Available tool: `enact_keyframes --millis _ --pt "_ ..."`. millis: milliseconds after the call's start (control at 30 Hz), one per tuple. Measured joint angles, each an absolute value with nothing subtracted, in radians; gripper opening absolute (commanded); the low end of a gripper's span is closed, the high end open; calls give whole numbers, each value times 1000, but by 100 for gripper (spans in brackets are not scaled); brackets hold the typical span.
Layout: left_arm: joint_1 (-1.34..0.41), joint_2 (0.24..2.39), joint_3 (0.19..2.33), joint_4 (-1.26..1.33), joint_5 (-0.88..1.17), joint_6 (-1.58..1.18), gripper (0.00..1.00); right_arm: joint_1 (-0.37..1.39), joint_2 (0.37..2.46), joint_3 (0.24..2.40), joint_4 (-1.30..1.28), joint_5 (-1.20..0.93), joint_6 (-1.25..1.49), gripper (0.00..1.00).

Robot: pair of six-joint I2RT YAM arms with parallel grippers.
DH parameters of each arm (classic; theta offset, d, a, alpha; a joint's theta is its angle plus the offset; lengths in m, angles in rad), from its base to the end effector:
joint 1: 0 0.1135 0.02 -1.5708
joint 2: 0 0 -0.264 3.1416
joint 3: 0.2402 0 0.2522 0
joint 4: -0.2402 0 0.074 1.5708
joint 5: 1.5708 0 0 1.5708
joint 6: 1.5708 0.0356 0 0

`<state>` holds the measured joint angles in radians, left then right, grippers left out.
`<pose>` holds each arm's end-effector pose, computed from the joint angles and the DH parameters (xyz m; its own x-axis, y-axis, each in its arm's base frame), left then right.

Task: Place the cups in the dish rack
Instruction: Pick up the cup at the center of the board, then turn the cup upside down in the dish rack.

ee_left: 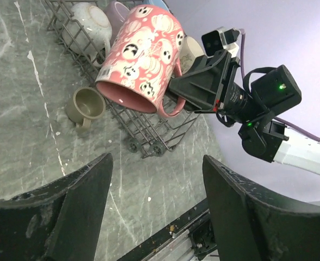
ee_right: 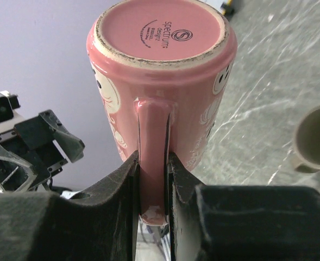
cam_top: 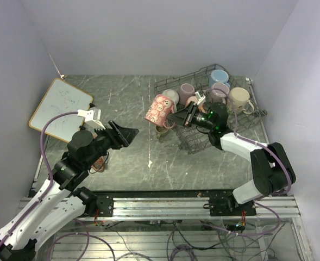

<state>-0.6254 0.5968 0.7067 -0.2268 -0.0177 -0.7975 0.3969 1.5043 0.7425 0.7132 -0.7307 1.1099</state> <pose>0.1199 -0.0858 0.3356 -0.4747 -0.5397 -0.6952 0.3312 0.6223 -0.7093 0.2873 0.1462 0.2464 -0.8284 0.3760 -0.4152 -0.3613 0.2077 0.9090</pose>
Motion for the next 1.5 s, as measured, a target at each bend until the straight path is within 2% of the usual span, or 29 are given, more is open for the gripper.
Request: enact_keyframes --millis 433,800,1500 --pt "-625 633 688 -163 -11 -788 80 190 1504 710 805 -796 1151 0" --pt "-625 621 662 -162 3 -773 80 20 1557 712 792 -796 1043 0" --pt "-625 582 596 -136 17 -782 80 13 1634 733 667 -723 704 0"
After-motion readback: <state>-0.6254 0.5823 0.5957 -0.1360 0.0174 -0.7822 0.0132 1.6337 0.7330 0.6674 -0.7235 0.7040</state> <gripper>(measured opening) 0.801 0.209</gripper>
